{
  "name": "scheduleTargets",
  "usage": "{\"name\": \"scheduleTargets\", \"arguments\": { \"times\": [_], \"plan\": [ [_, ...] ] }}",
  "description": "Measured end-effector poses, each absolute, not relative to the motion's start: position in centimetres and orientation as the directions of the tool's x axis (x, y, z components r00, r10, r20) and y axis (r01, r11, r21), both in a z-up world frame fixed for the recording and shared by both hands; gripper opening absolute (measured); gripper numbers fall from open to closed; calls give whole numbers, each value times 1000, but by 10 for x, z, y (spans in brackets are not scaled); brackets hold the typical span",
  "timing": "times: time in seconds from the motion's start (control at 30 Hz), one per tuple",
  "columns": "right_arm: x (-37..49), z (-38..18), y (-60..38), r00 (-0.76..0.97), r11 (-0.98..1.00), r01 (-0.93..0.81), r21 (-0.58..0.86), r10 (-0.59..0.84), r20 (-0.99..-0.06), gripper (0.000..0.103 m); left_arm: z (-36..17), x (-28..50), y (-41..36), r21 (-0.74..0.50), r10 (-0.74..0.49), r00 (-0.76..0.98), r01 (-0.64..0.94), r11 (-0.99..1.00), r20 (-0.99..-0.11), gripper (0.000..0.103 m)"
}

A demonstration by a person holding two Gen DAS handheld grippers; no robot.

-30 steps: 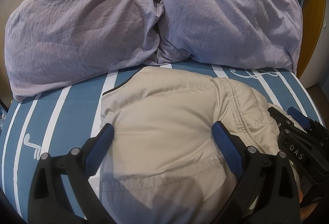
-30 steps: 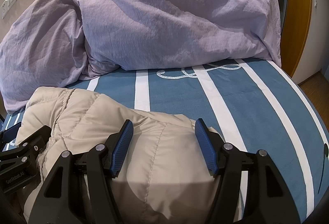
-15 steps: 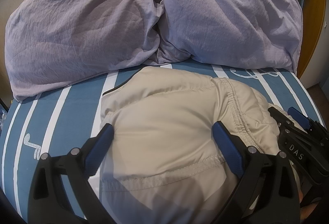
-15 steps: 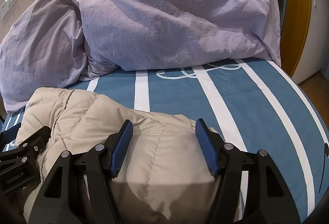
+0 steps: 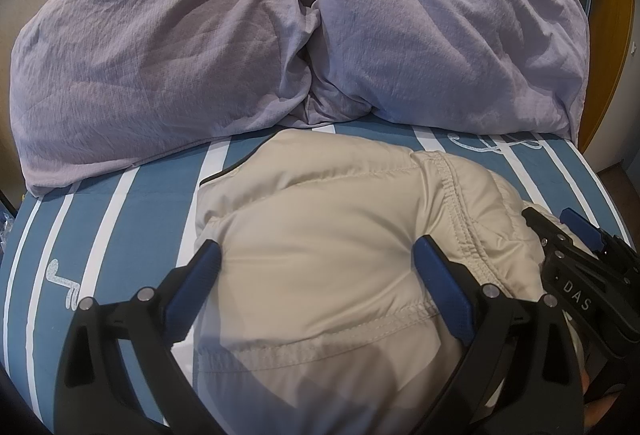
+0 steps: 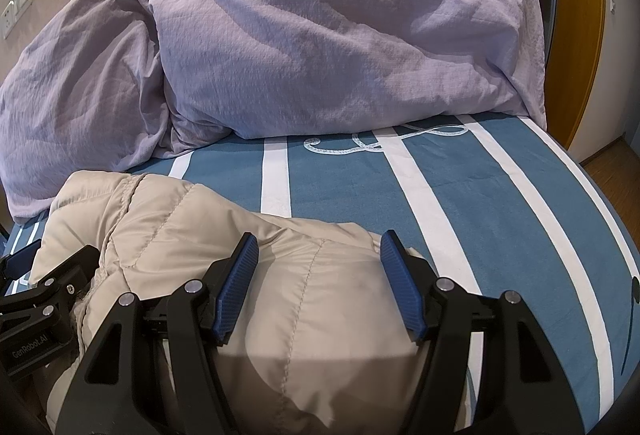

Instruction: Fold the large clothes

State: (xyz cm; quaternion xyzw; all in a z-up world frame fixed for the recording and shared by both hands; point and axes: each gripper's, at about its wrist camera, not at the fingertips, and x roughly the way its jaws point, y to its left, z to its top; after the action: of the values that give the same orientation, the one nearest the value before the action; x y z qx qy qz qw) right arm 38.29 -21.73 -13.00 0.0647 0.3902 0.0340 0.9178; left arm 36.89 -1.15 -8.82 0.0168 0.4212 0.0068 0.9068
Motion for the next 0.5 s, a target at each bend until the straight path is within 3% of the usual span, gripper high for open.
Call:
{"name": "scheduleTargets", "arguments": {
  "times": [0.5],
  "plan": [
    [383,-130,-218,693,989,-13,146,114,-712,66,-89,369,-12,36,27,646,2,999,-763,97]
  ]
}}
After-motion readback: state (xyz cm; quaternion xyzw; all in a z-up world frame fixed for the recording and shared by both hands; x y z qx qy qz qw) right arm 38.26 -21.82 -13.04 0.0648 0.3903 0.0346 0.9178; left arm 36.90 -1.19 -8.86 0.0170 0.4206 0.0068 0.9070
